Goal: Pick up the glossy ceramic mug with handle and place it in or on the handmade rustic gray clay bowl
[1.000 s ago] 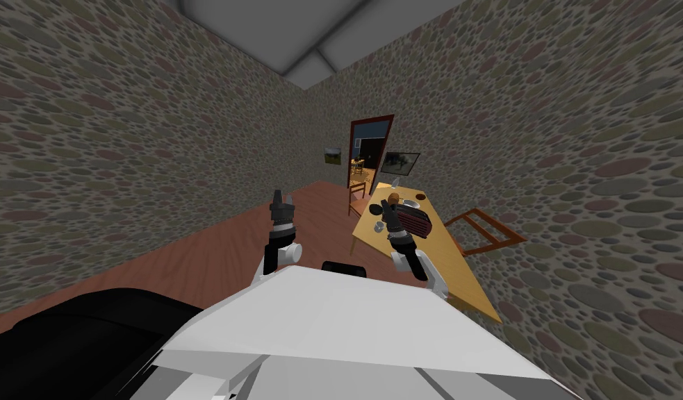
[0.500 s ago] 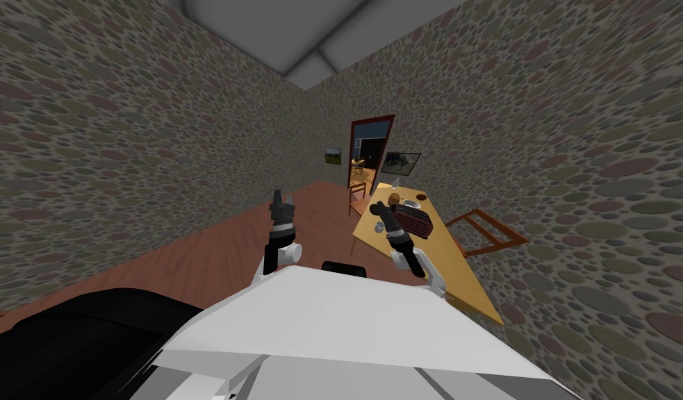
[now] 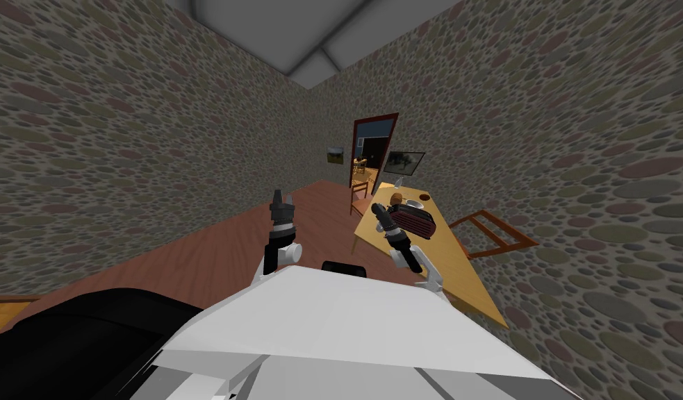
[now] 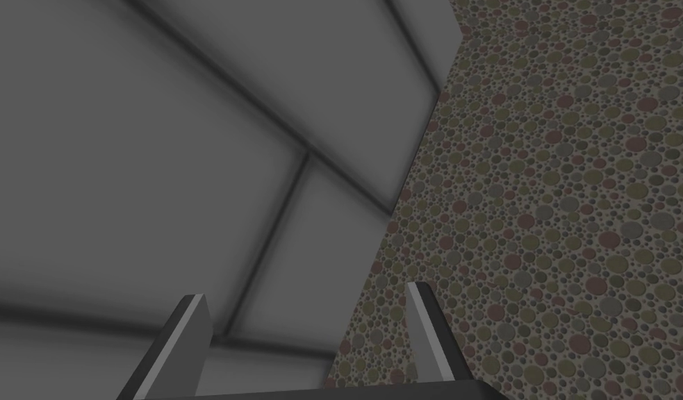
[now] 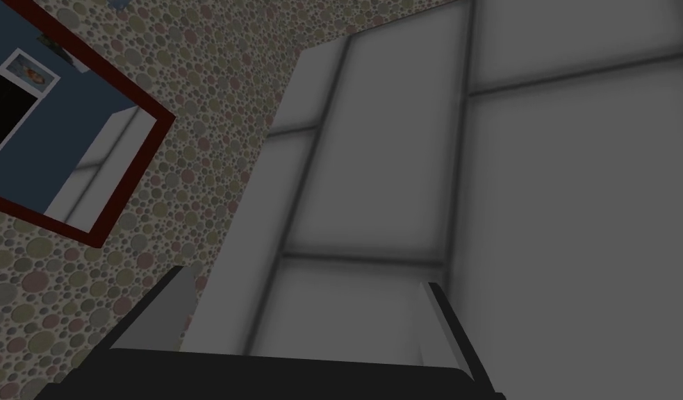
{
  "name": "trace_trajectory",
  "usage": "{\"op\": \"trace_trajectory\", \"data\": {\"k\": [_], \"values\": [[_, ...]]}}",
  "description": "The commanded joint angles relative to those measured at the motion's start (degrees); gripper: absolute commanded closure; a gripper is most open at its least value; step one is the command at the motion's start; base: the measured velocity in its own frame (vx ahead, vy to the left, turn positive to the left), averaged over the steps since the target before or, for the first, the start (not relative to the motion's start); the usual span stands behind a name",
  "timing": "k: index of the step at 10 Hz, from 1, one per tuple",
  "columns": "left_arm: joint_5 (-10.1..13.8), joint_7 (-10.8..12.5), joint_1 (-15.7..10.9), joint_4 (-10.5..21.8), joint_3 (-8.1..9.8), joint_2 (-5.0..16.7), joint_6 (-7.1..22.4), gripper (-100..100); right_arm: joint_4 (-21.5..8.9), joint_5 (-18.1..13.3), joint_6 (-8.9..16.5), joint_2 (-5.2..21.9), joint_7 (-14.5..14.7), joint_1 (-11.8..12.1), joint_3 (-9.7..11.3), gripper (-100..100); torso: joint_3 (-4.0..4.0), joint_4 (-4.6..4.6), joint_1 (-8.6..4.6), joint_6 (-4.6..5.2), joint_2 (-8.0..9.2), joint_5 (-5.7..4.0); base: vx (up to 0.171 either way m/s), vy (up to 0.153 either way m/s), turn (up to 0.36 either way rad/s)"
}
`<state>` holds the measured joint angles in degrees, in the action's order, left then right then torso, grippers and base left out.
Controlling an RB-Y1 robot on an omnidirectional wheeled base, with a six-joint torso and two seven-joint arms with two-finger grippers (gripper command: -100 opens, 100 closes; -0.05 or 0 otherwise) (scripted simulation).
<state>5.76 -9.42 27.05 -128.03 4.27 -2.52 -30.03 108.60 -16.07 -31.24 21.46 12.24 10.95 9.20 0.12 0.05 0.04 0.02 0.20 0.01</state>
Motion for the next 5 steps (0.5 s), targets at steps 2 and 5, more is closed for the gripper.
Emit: {"op": "trace_trajectory", "data": {"k": [2,5], "values": [[0.0,0.0,0.0,0.0,0.0,0.0,0.0,0,-2.5,-1.4,0.4,2.0,2.1,-1.5,0.9,-100,-0.01,0.0,-0.03,0.0,-0.02,-0.01,-0.037,0.017,0.054],[0.0,0.0,0.0,0.0,0.0,0.0,0.0,0,-3.9,-2.2,0.6,3.0,3.2,-2.3,1.3,-100,-0.08,-0.03,0.07,-0.01,-0.15,0.02,-0.014,0.026,0.059]]}}
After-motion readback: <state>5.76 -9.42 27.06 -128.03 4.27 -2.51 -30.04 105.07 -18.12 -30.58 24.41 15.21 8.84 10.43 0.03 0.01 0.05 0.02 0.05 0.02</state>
